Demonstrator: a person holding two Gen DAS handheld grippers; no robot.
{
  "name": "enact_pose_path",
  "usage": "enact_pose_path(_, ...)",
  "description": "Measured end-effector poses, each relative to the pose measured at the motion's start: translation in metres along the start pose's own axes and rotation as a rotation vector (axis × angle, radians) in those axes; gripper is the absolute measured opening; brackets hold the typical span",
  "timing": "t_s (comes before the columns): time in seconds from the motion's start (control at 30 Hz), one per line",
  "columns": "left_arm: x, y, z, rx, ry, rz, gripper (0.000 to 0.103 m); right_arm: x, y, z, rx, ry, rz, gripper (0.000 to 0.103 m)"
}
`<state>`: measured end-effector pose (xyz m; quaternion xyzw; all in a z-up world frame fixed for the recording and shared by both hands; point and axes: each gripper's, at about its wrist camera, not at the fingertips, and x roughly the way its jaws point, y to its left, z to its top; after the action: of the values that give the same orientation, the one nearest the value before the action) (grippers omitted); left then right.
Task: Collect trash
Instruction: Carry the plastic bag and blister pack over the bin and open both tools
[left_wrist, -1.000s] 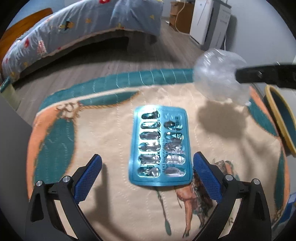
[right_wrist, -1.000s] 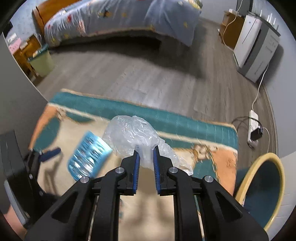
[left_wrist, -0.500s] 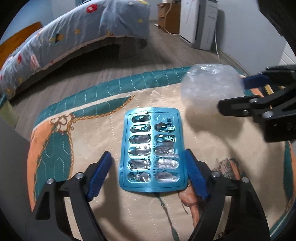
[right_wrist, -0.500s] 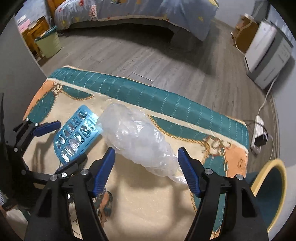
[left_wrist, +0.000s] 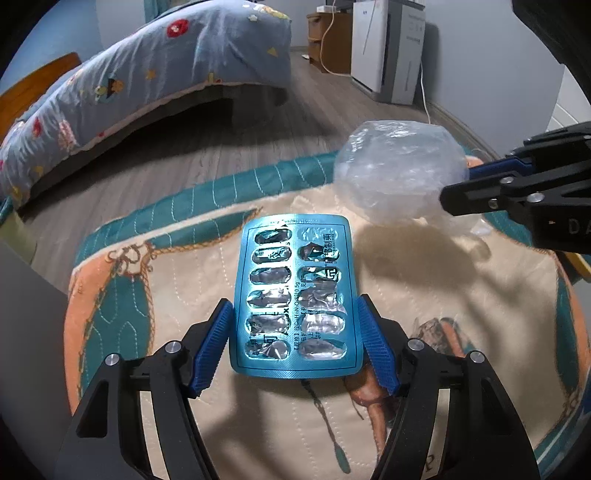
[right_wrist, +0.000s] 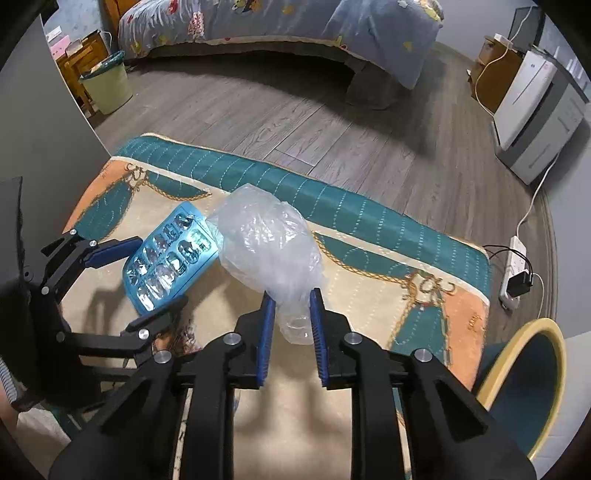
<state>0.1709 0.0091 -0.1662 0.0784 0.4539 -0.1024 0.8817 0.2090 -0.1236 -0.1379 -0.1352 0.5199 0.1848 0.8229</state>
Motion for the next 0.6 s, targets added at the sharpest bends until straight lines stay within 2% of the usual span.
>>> enact_pose_path(0.23,-0.018,-0.012,0.016,-0.001,-0.057,-0.016,0.069,-0.04,-0.022,-0.004,0.055,-0.045,-0.018,0.017)
enact_pose_path(0.6,-0.039,-0.089,0.049,0.058,-0.122,-0.138,0.069,-0.107,-0.109,-0.049,0.22,-0.085,-0.1,0.017)
